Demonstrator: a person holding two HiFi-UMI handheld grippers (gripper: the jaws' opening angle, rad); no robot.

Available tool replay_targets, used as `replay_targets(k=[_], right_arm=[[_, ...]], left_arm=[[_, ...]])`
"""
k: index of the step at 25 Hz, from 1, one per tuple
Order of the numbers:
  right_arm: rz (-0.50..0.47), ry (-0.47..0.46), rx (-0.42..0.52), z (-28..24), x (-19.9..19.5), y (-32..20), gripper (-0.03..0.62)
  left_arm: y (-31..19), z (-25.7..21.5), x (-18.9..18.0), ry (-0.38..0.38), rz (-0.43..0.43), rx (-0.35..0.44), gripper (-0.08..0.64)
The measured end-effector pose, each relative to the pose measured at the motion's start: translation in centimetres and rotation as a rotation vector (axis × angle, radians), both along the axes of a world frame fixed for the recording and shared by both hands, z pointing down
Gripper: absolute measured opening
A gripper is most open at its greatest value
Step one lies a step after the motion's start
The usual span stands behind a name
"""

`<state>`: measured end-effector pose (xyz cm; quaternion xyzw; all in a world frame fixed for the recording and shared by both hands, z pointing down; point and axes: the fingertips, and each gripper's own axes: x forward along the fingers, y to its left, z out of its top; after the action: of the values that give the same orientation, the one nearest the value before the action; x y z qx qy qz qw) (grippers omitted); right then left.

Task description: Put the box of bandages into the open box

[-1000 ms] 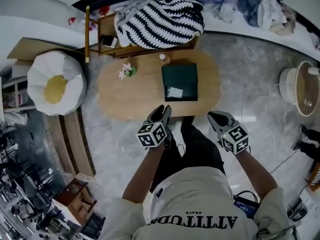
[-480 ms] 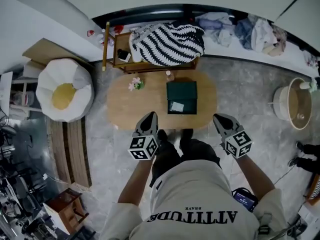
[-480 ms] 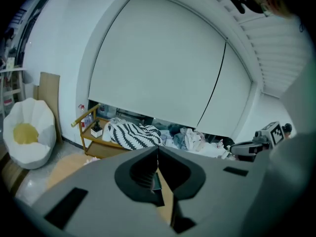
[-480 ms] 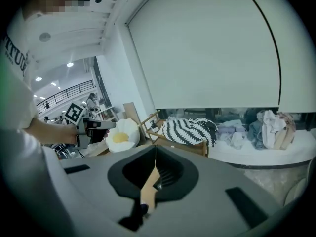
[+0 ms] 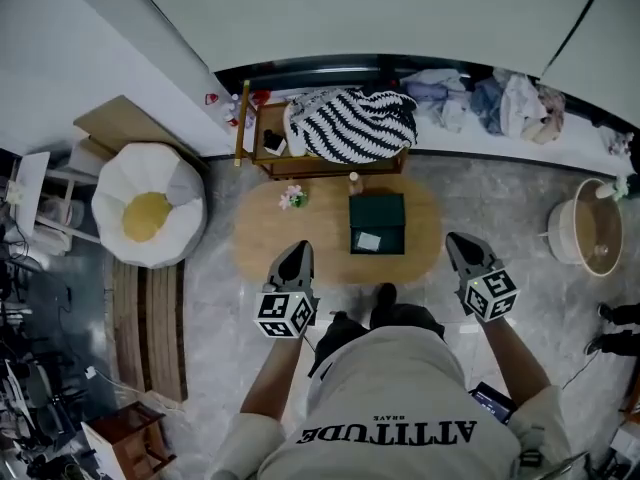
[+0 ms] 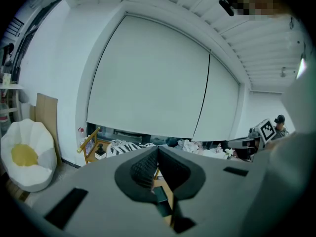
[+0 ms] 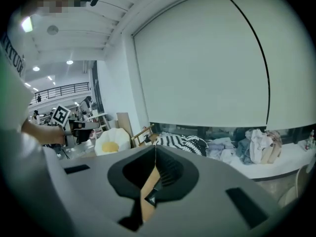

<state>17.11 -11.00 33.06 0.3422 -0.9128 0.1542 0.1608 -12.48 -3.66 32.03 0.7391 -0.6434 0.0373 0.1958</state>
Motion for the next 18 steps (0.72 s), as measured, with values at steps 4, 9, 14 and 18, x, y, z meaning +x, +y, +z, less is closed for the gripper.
replay_targets(k=[4,9,14,18], right_arm=[[0.035,0.005,0.029,-1.1,-1.0,2.2,0.020],[0.075,0.019,0.055,-1.5,-2.5,6.1,0.020],[0.100,0.034,0.075,-2.0,-4.3,10.1,0.020],[0.133,0.041,0.100,-2.7,-5.3,13.0,0.020]], left_arm=[[1.9,-1.1,-1.7,-0.002,0.021,0.026,0.021],[4.8,-1.9,-3.3,-0.012,0.068,0.048,0.021],[8.4,-2.7,-4.9,-0.035,0.124,0.052,0.021],[11.3,-3.5,-5.8,-0.064,0.190,0.065,0.021]])
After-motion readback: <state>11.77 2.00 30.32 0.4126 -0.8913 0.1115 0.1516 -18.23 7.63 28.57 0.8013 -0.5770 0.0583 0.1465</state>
